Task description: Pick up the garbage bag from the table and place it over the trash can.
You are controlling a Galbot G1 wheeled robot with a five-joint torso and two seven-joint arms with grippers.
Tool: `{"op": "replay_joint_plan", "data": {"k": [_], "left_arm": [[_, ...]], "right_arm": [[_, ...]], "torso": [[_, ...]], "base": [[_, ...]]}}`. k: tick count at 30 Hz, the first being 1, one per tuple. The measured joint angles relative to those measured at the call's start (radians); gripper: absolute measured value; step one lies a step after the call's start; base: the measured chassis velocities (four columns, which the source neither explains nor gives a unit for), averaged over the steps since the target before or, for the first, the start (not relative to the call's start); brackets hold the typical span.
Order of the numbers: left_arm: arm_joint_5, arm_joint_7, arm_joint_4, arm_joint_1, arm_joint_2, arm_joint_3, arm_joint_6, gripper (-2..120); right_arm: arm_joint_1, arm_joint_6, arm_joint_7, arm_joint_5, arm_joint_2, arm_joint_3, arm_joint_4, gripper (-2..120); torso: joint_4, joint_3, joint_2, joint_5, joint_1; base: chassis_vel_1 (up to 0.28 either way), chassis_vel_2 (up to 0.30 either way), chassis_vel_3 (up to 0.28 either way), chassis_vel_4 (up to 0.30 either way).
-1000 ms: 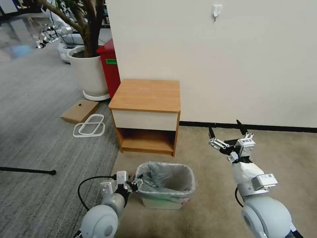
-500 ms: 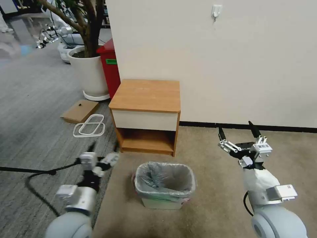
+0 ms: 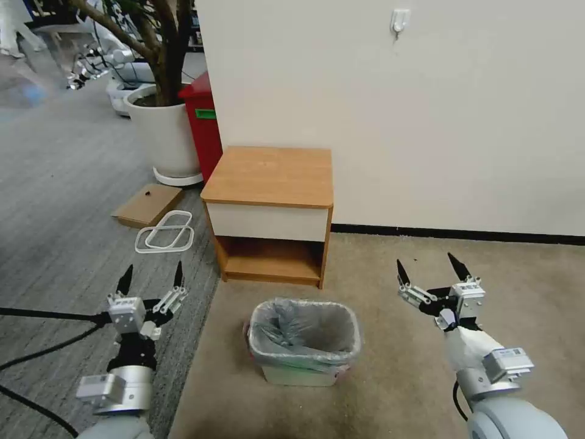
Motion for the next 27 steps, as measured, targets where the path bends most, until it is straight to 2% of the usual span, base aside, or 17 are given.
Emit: {"op": "replay_joint_plan", "data": {"k": [4, 6, 10, 27], "left_arm": [[0.010, 0.001, 0.041, -0.006, -0.010, 0.015, -0.017, 91], [0.021, 0.002, 0.095, -0.019, -0.016, 0.022, -0.040, 91], [0.022, 0.003, 0.129, -0.021, -0.023, 0.031, -0.058, 91], [0.018, 0.004, 0.132, -0.023, -0.022, 0.033, -0.060, 91]], "right_arm": [[0.003, 0.018, 0.000, -0.021, 0.009, 0.000, -0.041, 100], [0.010, 0.035, 0.011, -0.032, 0.020, 0.000, -0.083, 100], [0.015, 0.049, 0.021, -0.036, 0.028, -0.015, -0.111, 100], [0.017, 0.053, 0.024, -0.035, 0.030, -0.020, -0.115, 100]], "torso": [[-0.0001, 0.000, 0.000, 0.0001, 0.000], [-0.0001, 0.000, 0.000, 0.0000, 0.000], [0.0000, 0.000, 0.000, 0.0000, 0.000], [0.0000, 0.000, 0.000, 0.0000, 0.000]], "base": [[0.000, 0.000, 0.000, 0.000], [0.000, 0.000, 0.000, 0.000], [0.000, 0.000, 0.000, 0.000], [0.000, 0.000, 0.000, 0.000]]}}
